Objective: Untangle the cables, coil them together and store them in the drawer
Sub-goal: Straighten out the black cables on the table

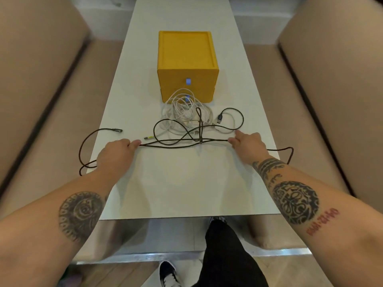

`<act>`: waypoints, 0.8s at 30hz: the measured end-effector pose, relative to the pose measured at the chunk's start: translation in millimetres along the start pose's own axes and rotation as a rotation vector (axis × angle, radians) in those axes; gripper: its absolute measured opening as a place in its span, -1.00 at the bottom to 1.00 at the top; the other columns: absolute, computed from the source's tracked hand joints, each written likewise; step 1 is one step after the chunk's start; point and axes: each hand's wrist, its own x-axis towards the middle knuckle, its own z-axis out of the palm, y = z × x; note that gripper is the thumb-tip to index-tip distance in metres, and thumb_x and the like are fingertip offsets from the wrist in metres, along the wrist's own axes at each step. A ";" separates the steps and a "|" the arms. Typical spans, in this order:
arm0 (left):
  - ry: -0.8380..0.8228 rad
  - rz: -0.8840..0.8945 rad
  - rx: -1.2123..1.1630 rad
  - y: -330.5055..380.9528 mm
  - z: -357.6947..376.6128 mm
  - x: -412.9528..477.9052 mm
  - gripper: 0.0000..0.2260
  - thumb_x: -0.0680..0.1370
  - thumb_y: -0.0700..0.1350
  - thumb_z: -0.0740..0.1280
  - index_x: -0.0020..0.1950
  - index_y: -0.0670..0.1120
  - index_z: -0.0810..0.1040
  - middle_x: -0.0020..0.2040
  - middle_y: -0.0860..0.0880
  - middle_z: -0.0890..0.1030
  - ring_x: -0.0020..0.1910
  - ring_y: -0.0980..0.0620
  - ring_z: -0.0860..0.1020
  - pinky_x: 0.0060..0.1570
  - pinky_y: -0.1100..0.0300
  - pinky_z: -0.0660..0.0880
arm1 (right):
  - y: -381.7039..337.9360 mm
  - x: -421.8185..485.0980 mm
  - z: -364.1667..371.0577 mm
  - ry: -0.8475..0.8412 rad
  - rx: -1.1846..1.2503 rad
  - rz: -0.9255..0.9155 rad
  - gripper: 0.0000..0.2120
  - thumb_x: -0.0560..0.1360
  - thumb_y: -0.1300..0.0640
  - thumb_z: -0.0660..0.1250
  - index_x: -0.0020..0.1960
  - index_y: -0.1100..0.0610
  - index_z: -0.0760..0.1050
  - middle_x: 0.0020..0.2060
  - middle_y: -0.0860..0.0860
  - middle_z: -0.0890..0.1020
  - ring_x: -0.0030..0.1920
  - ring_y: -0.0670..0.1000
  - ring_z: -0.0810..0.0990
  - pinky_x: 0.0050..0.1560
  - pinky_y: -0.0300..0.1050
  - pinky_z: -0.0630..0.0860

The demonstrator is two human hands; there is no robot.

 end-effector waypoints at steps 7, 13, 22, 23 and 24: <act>-0.088 0.168 0.042 -33.6 4.9 -14.7 -0.50 0.63 0.32 0.03 -0.21 -0.01 0.48 -0.29 -0.02 0.55 -0.23 -0.10 0.52 -0.23 0.02 0.46 | 31.2 -28.5 -0.8 0.046 -0.204 -0.074 -0.77 0.70 0.10 0.13 0.29 0.00 0.49 0.07 0.06 0.57 0.02 0.19 0.56 0.14 0.15 0.41; -0.175 0.228 0.129 -70.3 -2.3 -32.0 -0.59 0.66 0.24 0.01 -0.19 0.05 0.44 -0.25 0.07 0.56 -0.19 -0.02 0.54 -0.23 0.05 0.43 | 77.1 -72.4 25.4 0.002 -0.096 0.036 -0.78 0.71 -0.01 -0.02 0.07 -0.04 0.39 -0.13 -0.04 0.56 -0.11 0.08 0.47 0.03 0.01 0.29; -0.109 0.342 0.040 -61.7 4.0 -56.6 -0.79 0.70 -0.07 0.16 0.03 -0.04 0.58 -0.09 0.02 0.58 0.03 -0.14 0.50 -0.02 0.00 0.34 | 91.1 -73.2 37.6 0.279 -0.186 0.084 -0.71 0.59 0.23 0.15 0.11 -0.10 0.52 -0.07 -0.04 0.61 -0.01 0.09 0.52 0.10 0.03 0.21; -0.100 0.343 0.038 -63.7 5.0 -56.1 -0.80 0.69 -0.08 0.17 0.06 -0.04 0.59 -0.07 0.01 0.60 0.04 -0.15 0.50 -0.01 0.00 0.35 | 91.3 -74.8 36.3 0.287 -0.193 0.079 -0.70 0.60 0.22 0.16 0.12 -0.11 0.54 -0.06 -0.04 0.63 0.01 0.09 0.54 0.14 0.05 0.22; -0.090 0.336 0.041 -67.7 5.3 -55.0 -0.81 0.69 -0.08 0.18 0.07 -0.03 0.59 -0.06 0.01 0.61 0.04 -0.15 0.51 -0.01 -0.01 0.37 | 92.6 -76.2 36.2 0.300 -0.201 0.063 -0.69 0.59 0.22 0.15 0.15 -0.10 0.55 -0.03 -0.04 0.64 0.03 0.09 0.55 0.17 0.05 0.23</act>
